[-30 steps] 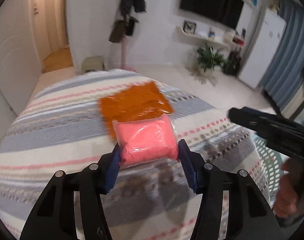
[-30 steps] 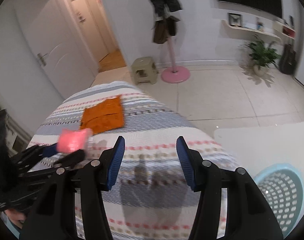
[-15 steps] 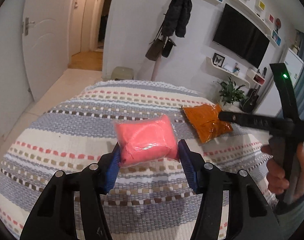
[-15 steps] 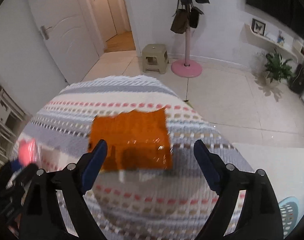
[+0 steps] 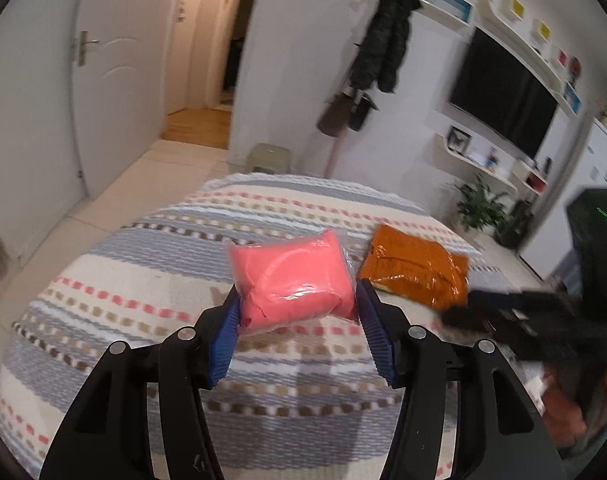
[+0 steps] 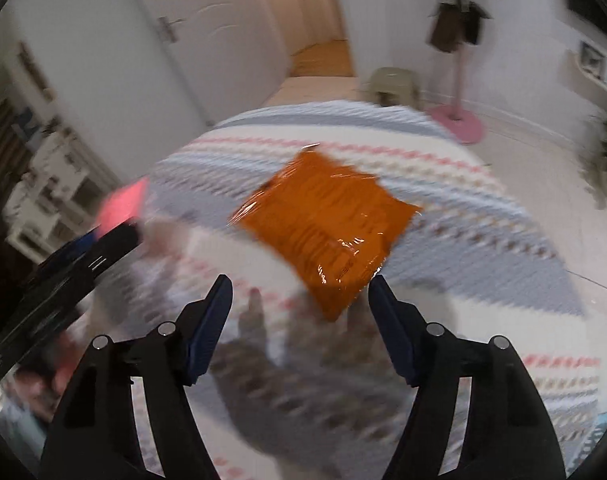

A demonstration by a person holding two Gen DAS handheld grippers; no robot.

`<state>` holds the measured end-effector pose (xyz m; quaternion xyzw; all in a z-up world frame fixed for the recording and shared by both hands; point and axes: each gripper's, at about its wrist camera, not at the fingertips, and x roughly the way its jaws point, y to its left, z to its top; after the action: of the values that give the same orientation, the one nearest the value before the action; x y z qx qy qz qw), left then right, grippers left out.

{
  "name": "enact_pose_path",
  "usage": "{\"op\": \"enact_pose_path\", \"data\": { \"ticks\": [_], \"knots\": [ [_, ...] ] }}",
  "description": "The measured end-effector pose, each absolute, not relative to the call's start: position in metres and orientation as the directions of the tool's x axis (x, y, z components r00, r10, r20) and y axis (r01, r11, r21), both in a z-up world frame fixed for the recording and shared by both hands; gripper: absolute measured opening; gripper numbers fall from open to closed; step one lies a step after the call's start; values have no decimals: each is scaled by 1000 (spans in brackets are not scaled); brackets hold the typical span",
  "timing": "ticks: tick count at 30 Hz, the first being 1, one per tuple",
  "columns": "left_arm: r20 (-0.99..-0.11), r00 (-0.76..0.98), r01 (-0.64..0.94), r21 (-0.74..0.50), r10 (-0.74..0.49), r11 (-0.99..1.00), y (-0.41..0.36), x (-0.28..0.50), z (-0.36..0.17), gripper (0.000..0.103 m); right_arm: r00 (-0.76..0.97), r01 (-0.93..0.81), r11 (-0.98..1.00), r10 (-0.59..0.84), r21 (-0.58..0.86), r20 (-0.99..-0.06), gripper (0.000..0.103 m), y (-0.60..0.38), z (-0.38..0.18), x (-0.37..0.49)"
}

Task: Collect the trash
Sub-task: 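Grasp the orange snack packet with the right tool while the left tool holds the pink packet, then carry both packets over the blue basket and open both tools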

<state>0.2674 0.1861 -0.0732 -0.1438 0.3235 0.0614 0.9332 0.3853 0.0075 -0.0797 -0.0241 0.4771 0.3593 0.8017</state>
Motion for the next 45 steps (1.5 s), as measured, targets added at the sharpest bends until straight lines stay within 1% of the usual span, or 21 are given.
{"op": "enact_pose_path", "data": {
  "ticks": [1, 4, 5, 6, 8, 11, 13, 15, 16, 20, 22, 23, 24, 27, 31, 35, 38, 42, 45],
  "knots": [
    [-624, 781, -213, -237, 19, 948, 188, 267, -73, 54, 293, -610, 734, 558, 298, -776, 66, 8, -75, 381],
    [-630, 777, -208, -250, 5, 946, 188, 268, -74, 54, 394, -615, 758, 535, 218, -747, 67, 4, -54, 379],
    [-630, 777, -205, -247, 4, 947, 188, 267, -74, 54, 412, -619, 761, 526, 195, -744, 68, 4, -50, 385],
    [-629, 777, -201, -242, 4, 949, 187, 268, -73, 54, 408, -624, 758, 525, 191, -747, 74, 6, -49, 391],
    [-627, 779, -192, -240, -1, 952, 185, 268, -73, 54, 374, -632, 751, 510, 189, -775, 79, 16, -56, 411],
    [-629, 778, -190, -251, -10, 949, 187, 270, -74, 54, 278, -644, 719, 538, 261, -796, 79, 29, -73, 439],
    [-629, 777, -192, -264, -18, 945, 189, 270, -75, 54, 264, -644, 718, 533, 264, -804, 80, 35, -81, 444],
    [-631, 775, -193, -283, -31, 940, 192, 271, -76, 54, 277, -670, 706, 524, 229, -806, 85, 43, -84, 439],
    [-633, 773, -193, -289, -36, 938, 192, 271, -77, 54, 270, -681, 697, 524, 225, -808, 85, 45, -86, 437],
    [-634, 772, -189, -293, -42, 937, 194, 272, -78, 54, 360, -704, 709, 416, 49, -835, 86, 67, -93, 423],
    [-631, 775, -190, -282, -33, 940, 192, 271, -77, 54, 402, -690, 724, 385, 2, -831, 84, 73, -96, 420],
    [-630, 776, -190, -277, -28, 942, 192, 271, -76, 54, 411, -683, 730, 389, 4, -825, 74, 73, -95, 420],
    [-629, 777, -191, -275, -26, 942, 191, 271, -76, 54, 421, -674, 739, 391, 7, -818, 61, 72, -93, 421],
    [-625, 780, -191, -273, -23, 943, 189, 269, -76, 54, 431, -641, 767, 393, 31, -813, 38, 67, -90, 422],
    [-610, 792, -165, -248, -22, 954, 171, 261, -70, 54, 466, -610, 791, 414, 55, -782, 36, 49, -81, 414],
    [-594, 801, -97, -241, -68, 966, 145, 256, -60, 54, 513, -571, 817, 431, 80, -742, 36, 18, -59, 403],
    [-571, 811, -17, -239, -127, 971, 116, 251, -40, 54, 560, -544, 835, 438, 87, -704, 36, -15, -36, 386],
    [-543, 821, 77, -201, -177, 976, 71, 241, -16, 54, 631, -478, 875, 401, 75, -664, 36, -68, -7, 359],
    [-520, 824, 150, -182, -224, 972, 33, 234, 0, 54, 687, -403, 915, 325, 31, -650, 36, -116, 8, 337]
  ]
}}
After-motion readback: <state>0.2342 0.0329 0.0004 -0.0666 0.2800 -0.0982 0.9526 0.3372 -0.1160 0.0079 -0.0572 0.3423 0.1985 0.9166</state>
